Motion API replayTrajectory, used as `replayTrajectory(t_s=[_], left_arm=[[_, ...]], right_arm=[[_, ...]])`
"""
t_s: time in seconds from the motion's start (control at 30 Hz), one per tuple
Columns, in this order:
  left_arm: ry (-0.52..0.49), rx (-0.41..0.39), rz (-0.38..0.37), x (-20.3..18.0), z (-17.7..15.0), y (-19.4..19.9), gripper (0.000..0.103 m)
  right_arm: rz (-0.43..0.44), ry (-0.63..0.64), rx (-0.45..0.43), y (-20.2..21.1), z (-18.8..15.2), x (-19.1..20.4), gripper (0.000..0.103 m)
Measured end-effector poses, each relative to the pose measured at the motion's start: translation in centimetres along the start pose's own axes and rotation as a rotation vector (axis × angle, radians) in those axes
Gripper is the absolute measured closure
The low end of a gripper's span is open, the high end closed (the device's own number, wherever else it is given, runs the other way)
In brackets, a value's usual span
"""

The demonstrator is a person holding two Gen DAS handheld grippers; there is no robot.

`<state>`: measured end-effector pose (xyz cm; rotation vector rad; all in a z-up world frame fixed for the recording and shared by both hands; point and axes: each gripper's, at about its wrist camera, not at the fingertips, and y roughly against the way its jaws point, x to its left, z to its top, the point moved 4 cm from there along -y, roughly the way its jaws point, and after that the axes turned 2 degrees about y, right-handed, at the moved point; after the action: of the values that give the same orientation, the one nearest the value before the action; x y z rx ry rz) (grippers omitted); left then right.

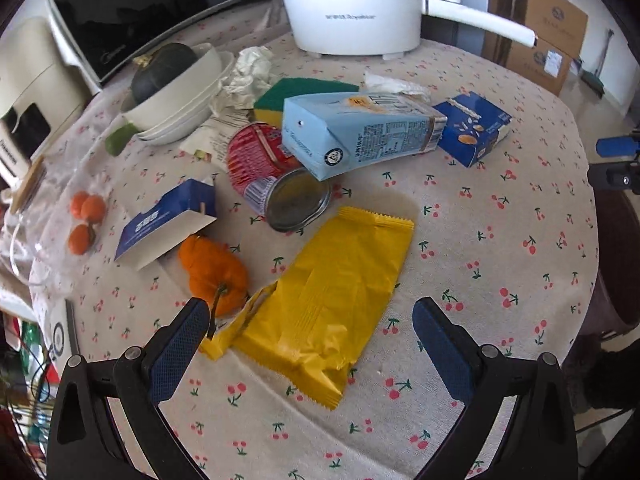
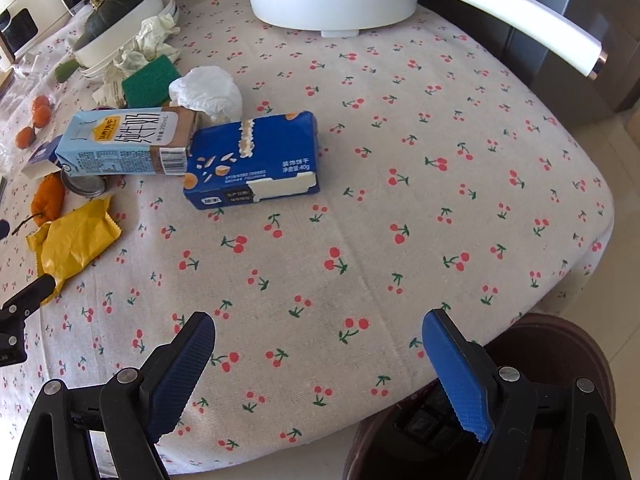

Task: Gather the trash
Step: 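Reach the left tool to the yellow snack packet and close on it, then close the right tool on the blue biscuit box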

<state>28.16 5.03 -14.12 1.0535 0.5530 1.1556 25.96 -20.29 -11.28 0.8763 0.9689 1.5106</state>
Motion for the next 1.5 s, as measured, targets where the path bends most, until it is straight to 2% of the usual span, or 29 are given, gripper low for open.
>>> replayTrajectory(t_s=[0.2,0.33,0.4,0.47,0.6,0.77,0.93,1.07,1.17,1.33,1.5], left_arm=[[-0.067,0.061,-0.051,-0.4,0.8,-2.7,0.005],[-0.087,0.052,-0.042,-0.9,0.4,-2.7,0.010],[-0.063,0.049,-0.052,-1.0,0.2,-2.4,0.018],[-0.012,0.060,-0.091,-0.9,-0.2,-2.2,0.032],[0.086,0.050,-0.118,-1.0,-1.4,-1.3,0.038],[0.178,0.045,-0.106,-1.2,-2.8,0.7,0.047],[0.291,0.029,-0.099,-1.3,-5.0,3.6,0.048],[0.313,0.035,-0.089,-1.1,-5.6,3.3,0.048],[0.311,0.057,-0.096,-1.1,-5.5,2.5,0.047],[0.276,0.086,-0.070,-1.3,-5.0,1.4,0.040],[0.276,0.108,-0.061,-1.1,-5.0,0.2,0.035]], right_arm=[[-0.039,0.033,0.013,-0.7,0.1,-1.3,0.015],[-0.037,0.037,0.020,-0.9,0.0,-1.5,0.015],[-0.036,0.039,0.020,-0.9,0.0,-1.4,0.015],[-0.031,0.039,0.017,-0.8,0.0,-1.3,0.015],[-0.026,0.035,0.000,-0.4,0.1,-1.0,0.015],[-0.006,0.020,-0.018,-0.3,0.4,-0.6,0.015],[0.007,0.071,-0.044,-1.4,1.6,1.1,0.012],[0.045,0.096,-0.099,-2.4,3.4,2.5,0.002],[0.054,0.114,-0.104,-3.5,4.2,3.5,0.001],[-0.011,0.160,-0.122,-5.3,5.5,4.4,0.001],[-0.021,0.169,-0.105,-7.1,6.3,4.7,0.001]])
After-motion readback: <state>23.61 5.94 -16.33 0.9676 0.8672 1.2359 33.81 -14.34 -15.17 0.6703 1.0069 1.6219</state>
